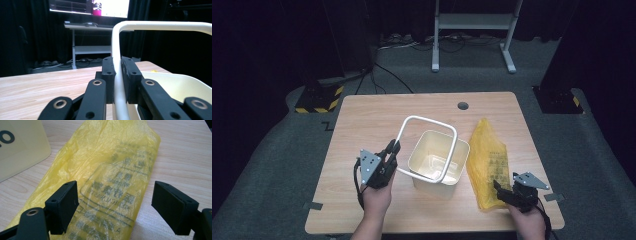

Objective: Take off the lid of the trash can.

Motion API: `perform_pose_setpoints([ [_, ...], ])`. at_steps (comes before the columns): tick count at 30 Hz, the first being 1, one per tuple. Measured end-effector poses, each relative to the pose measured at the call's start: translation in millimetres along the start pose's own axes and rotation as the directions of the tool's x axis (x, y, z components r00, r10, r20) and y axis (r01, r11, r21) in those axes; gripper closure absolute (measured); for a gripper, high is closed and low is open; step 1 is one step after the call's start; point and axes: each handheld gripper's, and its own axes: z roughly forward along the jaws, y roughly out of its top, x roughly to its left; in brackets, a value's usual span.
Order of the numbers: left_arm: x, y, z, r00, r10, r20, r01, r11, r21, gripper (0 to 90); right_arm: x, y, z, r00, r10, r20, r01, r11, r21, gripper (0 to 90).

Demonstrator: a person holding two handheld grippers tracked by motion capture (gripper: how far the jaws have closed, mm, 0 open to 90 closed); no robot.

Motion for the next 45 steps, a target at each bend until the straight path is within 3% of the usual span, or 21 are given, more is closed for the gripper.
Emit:
perform_pose_setpoints([
  [16, 46.7, -0.8, -29.8, 0.9947, 0.002, -0.103, -0.003, 0.9999, -0.010, 80.9, 1.3, 0.5, 3.1, 1.0000, 0.001, -0.007, -0.001, 1.000, 0.025, 18.0],
  [25, 78.2, -3.4, -49.3, 0.9838, 0.004, -0.179, -0.005, 1.0000, -0.005, 80.9, 4.4, 0.5, 6.1, 0.9999, -0.010, 0.009, 0.010, 0.999, 0.038, 18.2],
  [28, 83.0, -4.7, -52.3, 0.9817, 0.003, -0.191, -0.003, 1.0000, -0.002, 80.9, 4.8, 0.5, 6.1, 0.9999, -0.011, 0.009, 0.010, 0.999, 0.037, 18.2],
  [30, 91.7, -8.1, -57.3, 0.9769, -0.003, -0.214, 0.004, 1.0000, 0.004, 80.9, 5.3, 0.6, 6.1, 0.9998, -0.013, 0.012, 0.013, 0.999, 0.035, 19.0],
  [45, 116.7, -30.9, -63.9, 0.9573, -0.028, -0.288, 0.043, 0.9979, 0.049, 80.9, 5.2, -0.7, 5.8, 0.9997, -0.021, -0.009, 0.021, 0.999, 0.032, 17.1],
])
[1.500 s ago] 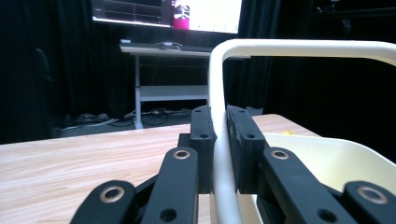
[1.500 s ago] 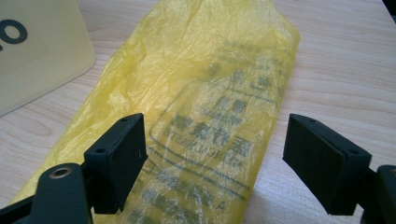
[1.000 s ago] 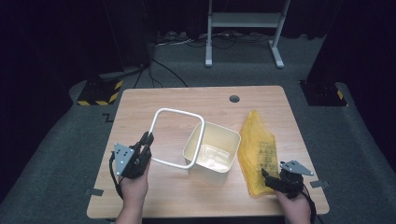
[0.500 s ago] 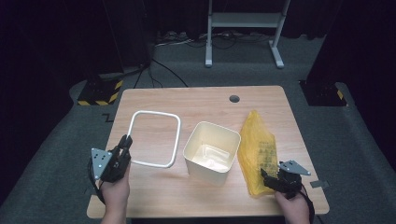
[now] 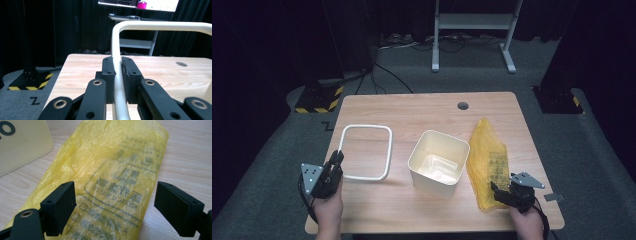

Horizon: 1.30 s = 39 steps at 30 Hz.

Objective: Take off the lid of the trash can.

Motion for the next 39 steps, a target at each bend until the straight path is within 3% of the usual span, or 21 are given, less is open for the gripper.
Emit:
perform_pose_setpoints([
  [9, 6.8, -15.0, 8.1, 0.9996, 0.010, -0.026, -0.008, 0.9981, 0.061, 80.9, -0.4, -0.4, 0.8, 1.0000, -0.005, -0.002, 0.005, 1.000, 0.005, 17.1],
  [20, 3.3, -34.8, 24.9, 0.9974, 0.056, -0.044, -0.048, 0.9850, 0.166, 80.9, -1.4, -0.5, 0.8, 1.0000, -0.004, -0.008, 0.004, 1.000, 0.003, 17.1],
  [21, 2.6, -39.9, 29.3, 0.9964, 0.070, -0.048, -0.060, 0.9792, 0.194, 81.0, -1.6, -0.6, 1.1, 1.0000, -0.005, -0.007, 0.005, 1.000, 0.005, 17.1],
  [25, 2.6, -48.7, 37.3, 0.9952, 0.076, -0.062, -0.059, 0.9686, 0.241, 81.0, -1.9, -0.5, 1.3, 0.9999, -0.007, -0.010, 0.007, 1.000, 0.005, 17.1],
  [29, 3.7, -58.8, 44.3, 0.9924, 0.091, -0.083, -0.060, 0.9485, 0.311, 81.0, -2.0, -0.6, 1.4, 0.9999, -0.007, -0.010, 0.007, 1.000, 0.007, 17.1],
  [35, 5.9, -64.4, 49.9, 0.9890, 0.095, -0.113, -0.047, 0.9287, 0.368, 80.9, -1.3, -0.1, 2.4, 0.9998, -0.012, -0.015, 0.012, 1.000, 0.007, 17.1],
  [39, 6.5, -68.5, 55.1, 0.9856, 0.109, -0.129, -0.044, 0.9031, 0.427, 81.0, -1.1, -0.4, 2.1, 0.9997, -0.015, -0.017, 0.015, 1.000, 0.008, 17.1],
])
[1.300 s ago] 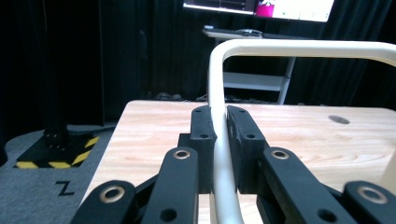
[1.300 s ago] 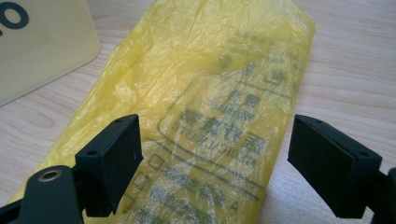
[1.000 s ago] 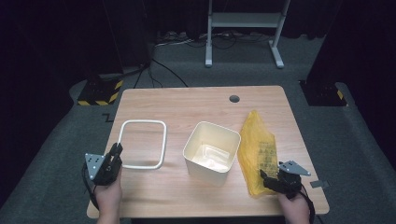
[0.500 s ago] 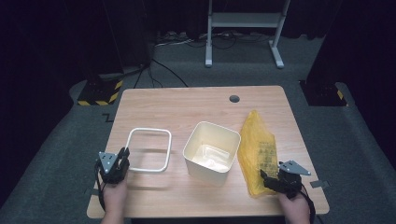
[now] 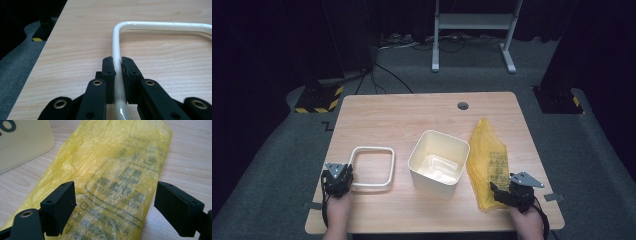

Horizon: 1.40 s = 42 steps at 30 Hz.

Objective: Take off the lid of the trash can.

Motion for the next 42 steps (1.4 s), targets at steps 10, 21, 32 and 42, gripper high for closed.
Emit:
perform_pose_setpoints([
  [10, -6.9, 2.2, 7.1, 0.9967, 0.067, -0.046, -0.062, 0.9922, 0.108, 80.7, 1.9, -0.3, 2.1, 1.0000, -0.004, -0.006, 0.004, 1.000, 0.010, 17.1],
  [21, -15.9, 12.2, -2.9, 0.9949, 0.097, 0.025, -0.099, 0.9924, 0.073, 43.8, -0.5, -0.2, 0.3, 0.9999, 0.012, -0.010, -0.012, 1.000, 0.005, 17.1],
  [32, -77.2, 2.2, -25.3, 0.9370, 0.137, 0.321, -0.158, 0.9867, 0.038, 17.4, -4.8, 1.0, -1.2, 0.9992, 0.021, -0.035, -0.021, 1.000, -0.006, 20.3],
  [42, -72.7, -1.6, -33.1, 0.9112, 0.199, 0.361, -0.211, 0.9775, -0.007, 14.7, -4.5, 5.7, -4.6, 0.9994, 0.001, -0.033, -0.002, 1.000, -0.025, 24.1],
])
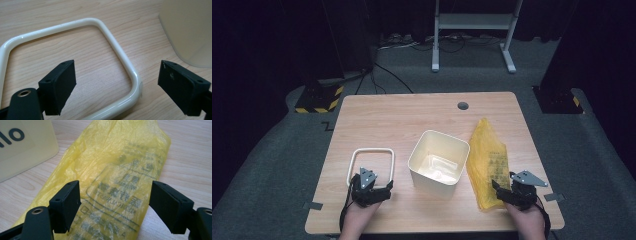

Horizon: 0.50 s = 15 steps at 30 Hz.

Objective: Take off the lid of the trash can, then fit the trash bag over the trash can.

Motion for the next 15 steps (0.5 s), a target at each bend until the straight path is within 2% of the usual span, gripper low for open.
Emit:
perform_pose_setpoints([
  [6, 12.1, -1.1, 1.1, 0.9996, -0.029, -0.008, 0.029, 0.9996, -0.007, 15.0, 3.0, 1.9, 2.4, 0.9992, -0.039, 0.004, 0.039, 0.999, -0.016, 23.0],
  [12, 11.9, -1.0, 3.6, 0.9997, -0.024, -0.007, 0.024, 0.9997, -0.004, 14.9, -0.1, 4.0, 2.3, 0.9994, -0.015, 0.032, 0.016, 0.999, -0.042, 20.2],
  [13, 12.3, 0.1, 4.5, 0.9993, -0.037, -0.002, 0.037, 0.9993, -0.012, 15.0, -2.0, 5.6, 2.4, 0.9987, -0.010, 0.050, 0.012, 0.999, -0.045, 20.7],
  [15, 11.8, 0.4, 5.5, 0.9993, -0.036, -0.001, 0.036, 0.9992, -0.017, 15.0, -2.9, 6.6, 3.2, 0.9978, -0.019, 0.064, 0.022, 0.999, -0.043, 22.3],
])
